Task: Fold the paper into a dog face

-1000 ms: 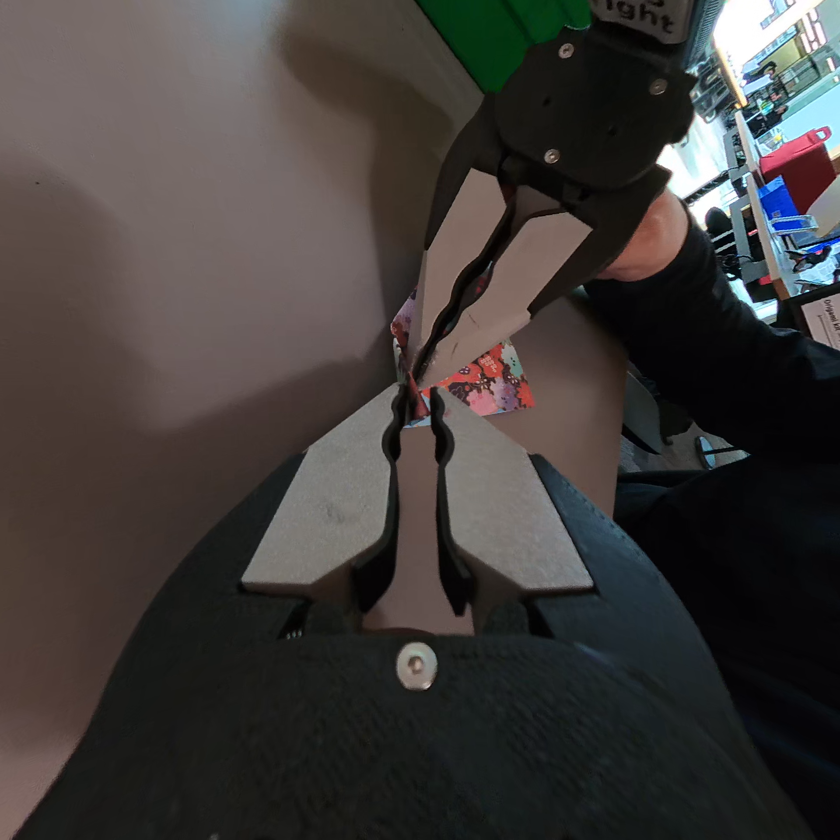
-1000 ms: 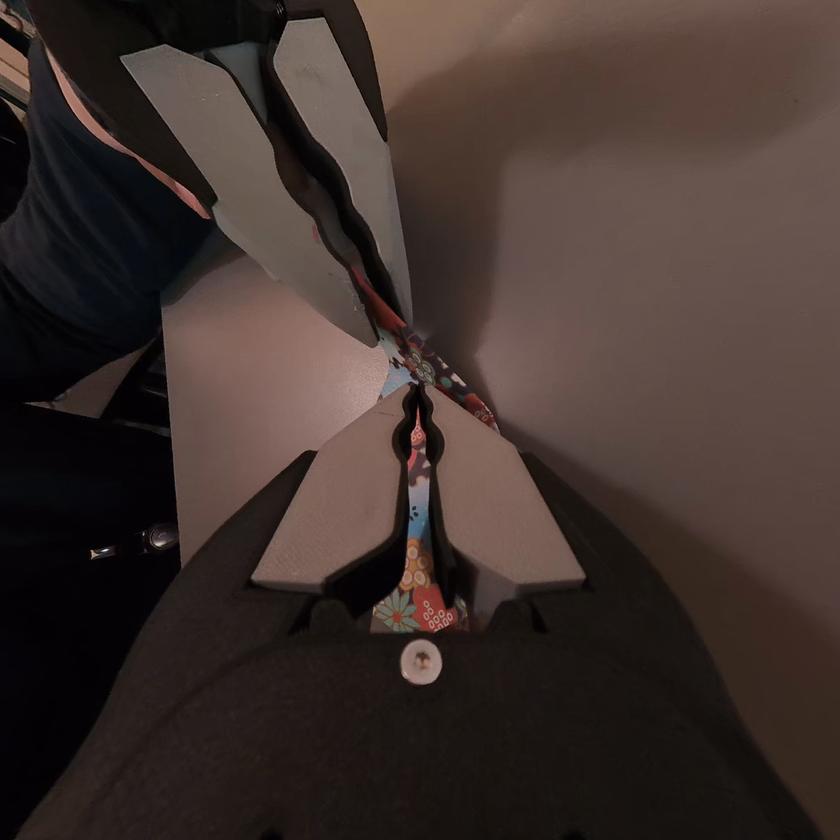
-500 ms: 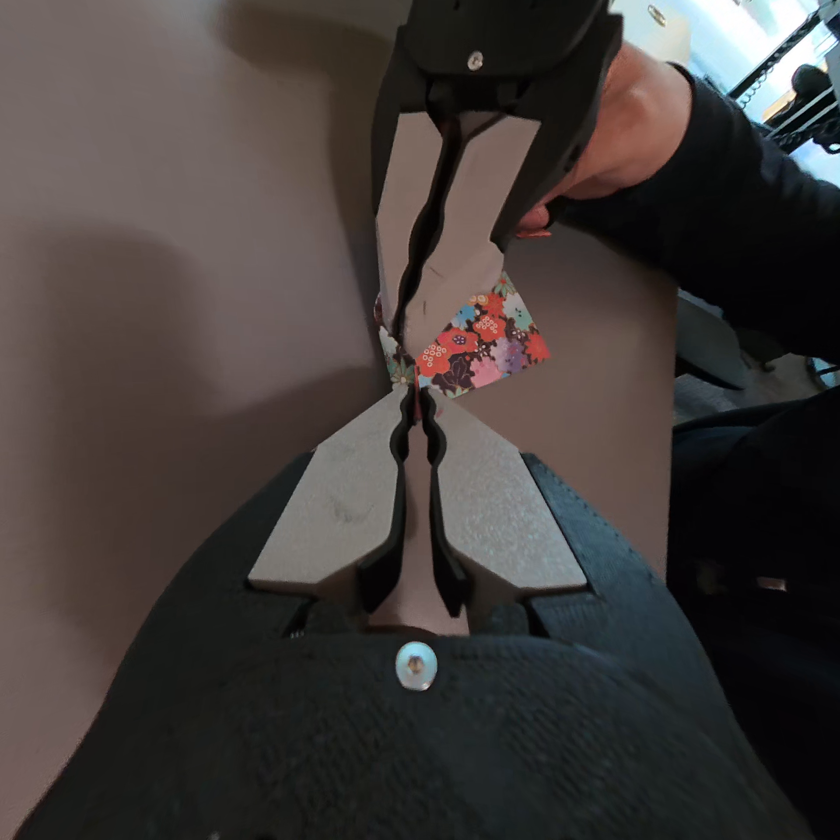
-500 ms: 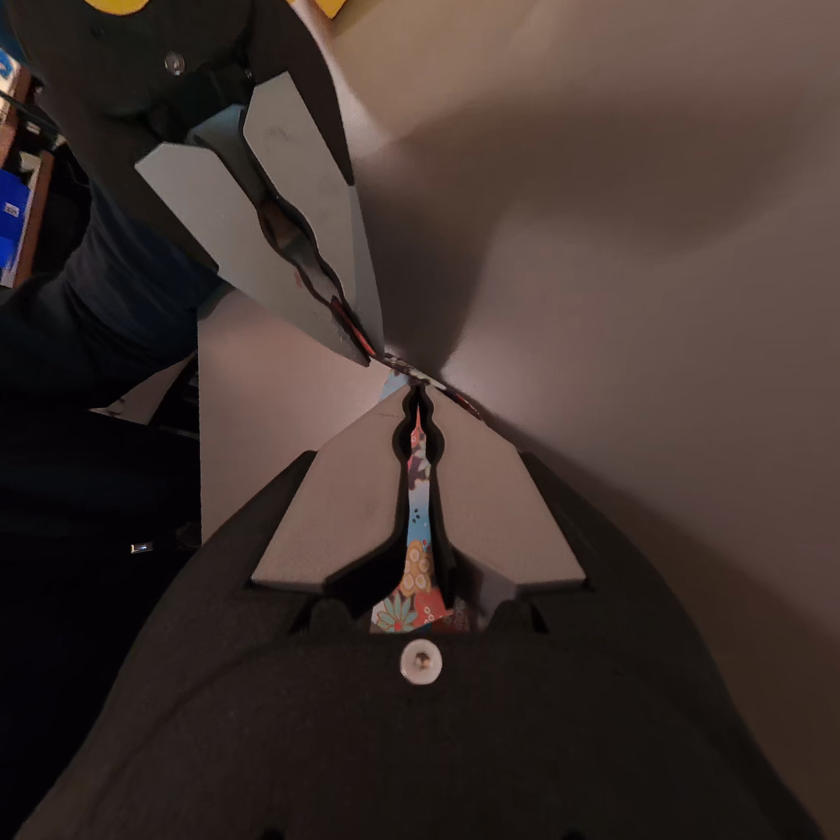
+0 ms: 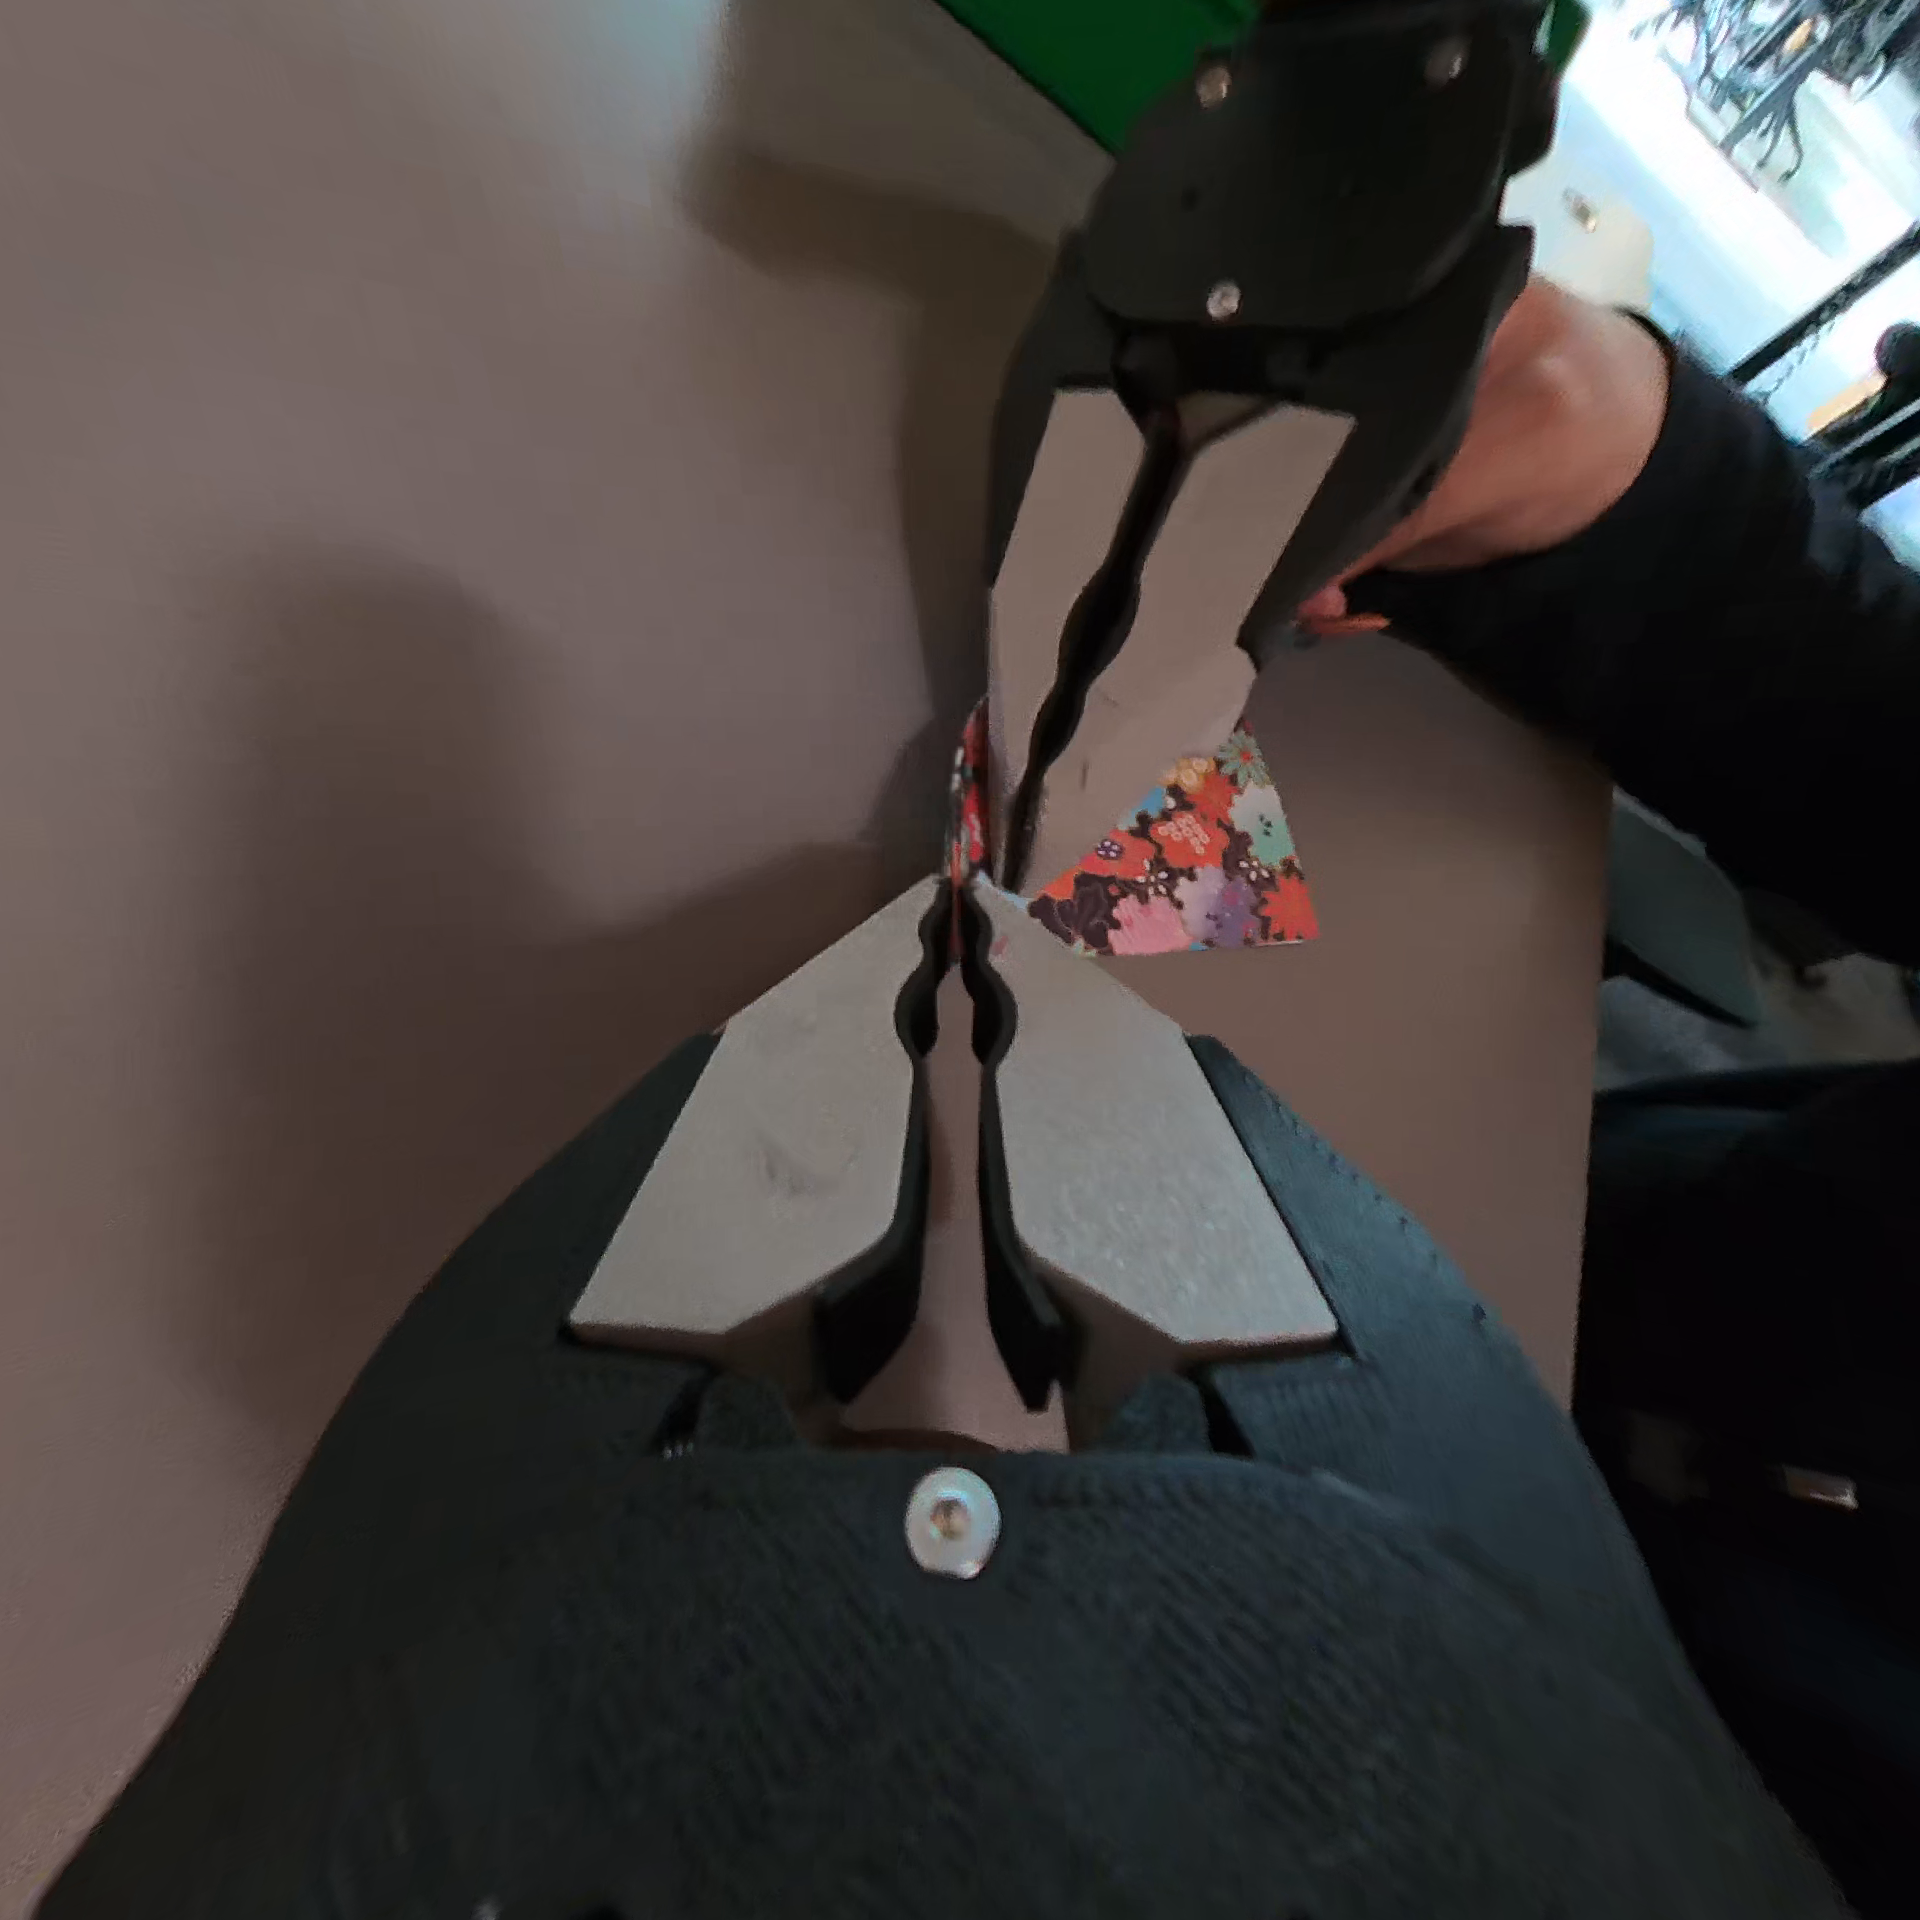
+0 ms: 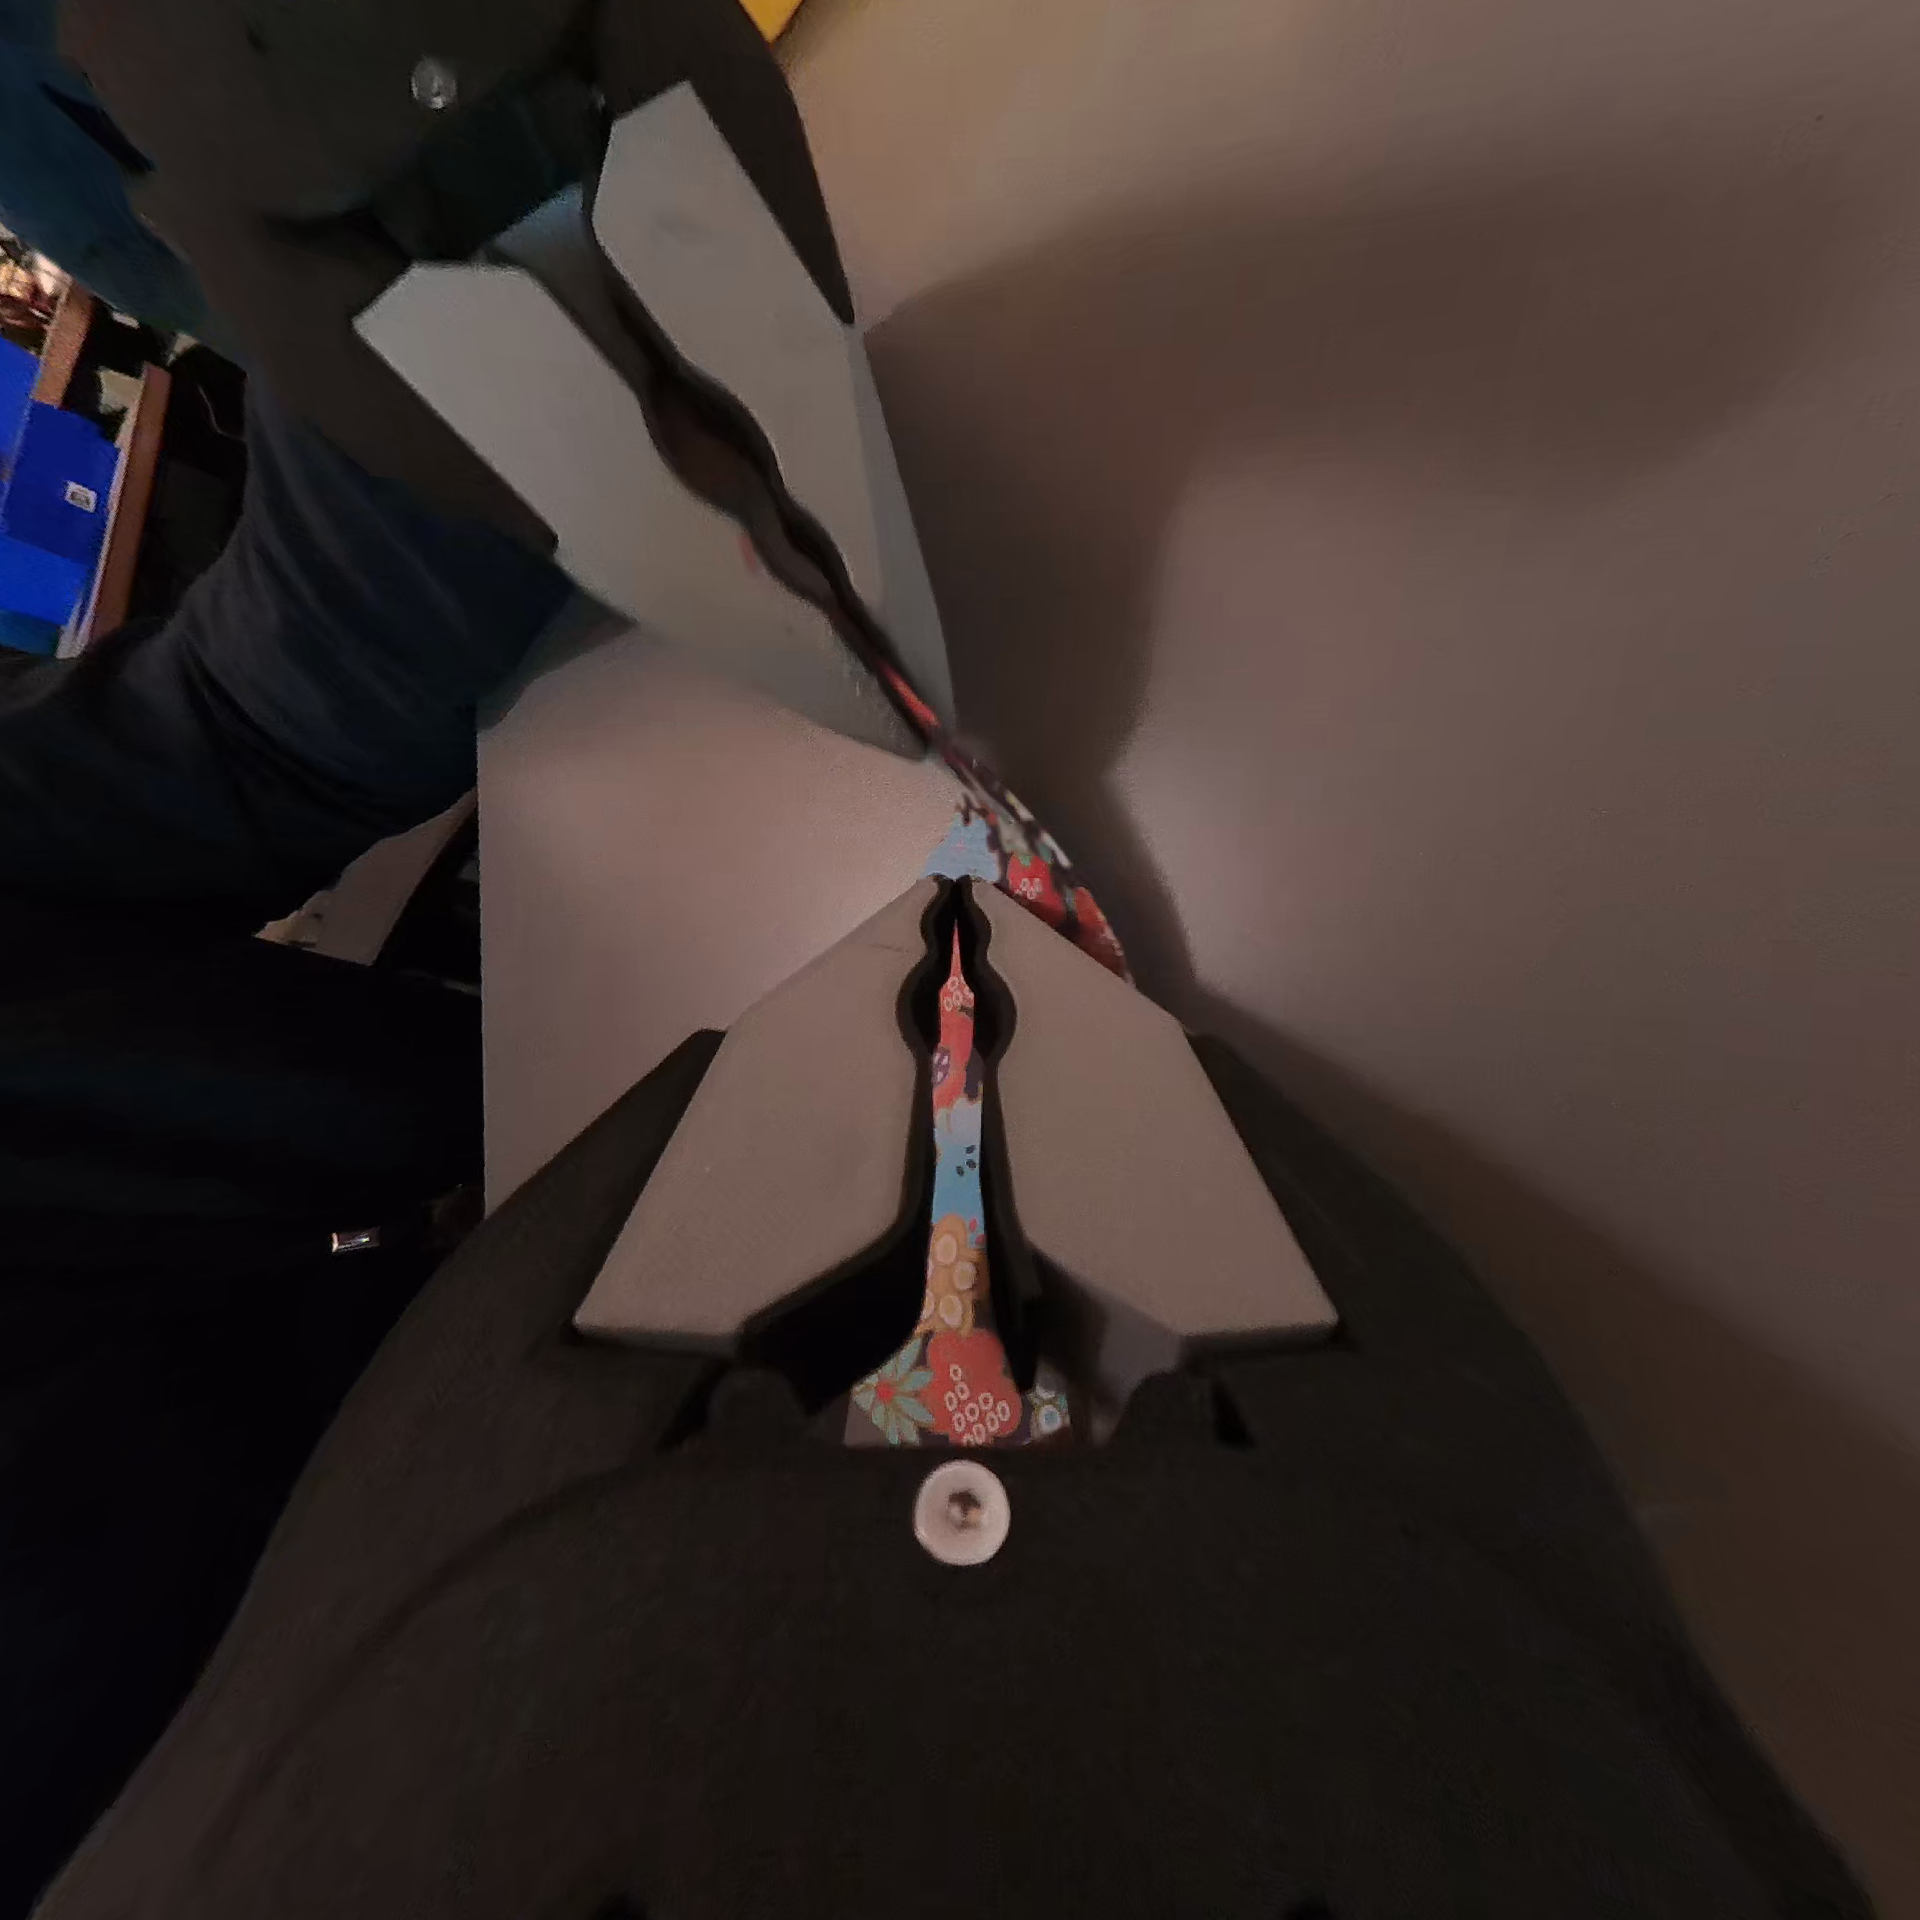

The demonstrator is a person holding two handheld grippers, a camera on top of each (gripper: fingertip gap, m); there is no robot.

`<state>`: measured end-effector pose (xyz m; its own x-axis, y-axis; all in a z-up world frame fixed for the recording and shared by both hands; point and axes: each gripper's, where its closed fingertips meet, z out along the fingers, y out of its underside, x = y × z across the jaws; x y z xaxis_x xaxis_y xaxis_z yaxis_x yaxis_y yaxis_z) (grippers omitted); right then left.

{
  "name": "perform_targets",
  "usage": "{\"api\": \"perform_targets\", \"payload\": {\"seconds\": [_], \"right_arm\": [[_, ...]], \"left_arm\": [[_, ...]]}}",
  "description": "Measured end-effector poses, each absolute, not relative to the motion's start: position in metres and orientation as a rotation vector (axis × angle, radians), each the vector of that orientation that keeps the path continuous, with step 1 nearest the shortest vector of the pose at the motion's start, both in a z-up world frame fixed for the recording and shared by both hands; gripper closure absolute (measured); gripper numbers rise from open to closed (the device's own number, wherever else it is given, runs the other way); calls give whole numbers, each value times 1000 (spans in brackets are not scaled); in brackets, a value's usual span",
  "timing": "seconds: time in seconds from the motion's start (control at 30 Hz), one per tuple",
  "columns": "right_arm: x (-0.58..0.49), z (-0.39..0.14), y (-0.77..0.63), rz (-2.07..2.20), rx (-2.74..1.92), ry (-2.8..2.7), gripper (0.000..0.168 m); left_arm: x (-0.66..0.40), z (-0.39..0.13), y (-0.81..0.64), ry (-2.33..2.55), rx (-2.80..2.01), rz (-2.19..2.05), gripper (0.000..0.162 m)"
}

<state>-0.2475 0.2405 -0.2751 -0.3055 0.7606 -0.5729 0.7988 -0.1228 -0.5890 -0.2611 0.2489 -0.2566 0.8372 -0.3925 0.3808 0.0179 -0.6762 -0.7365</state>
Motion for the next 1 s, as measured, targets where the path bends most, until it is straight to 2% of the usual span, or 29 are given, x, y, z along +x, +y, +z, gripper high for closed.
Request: {"api": "perform_targets", "payload": {"seconds": [0.33,1.0], "right_arm": [[-251,-274,244,-1465,1868,1999,168],[-252,-271,250,-1536,1888,1824,168]], "left_arm": [[-248,-252,243,375,-2195,-709,162],[-233,-276,231,668,-2256,-483,162]]}}
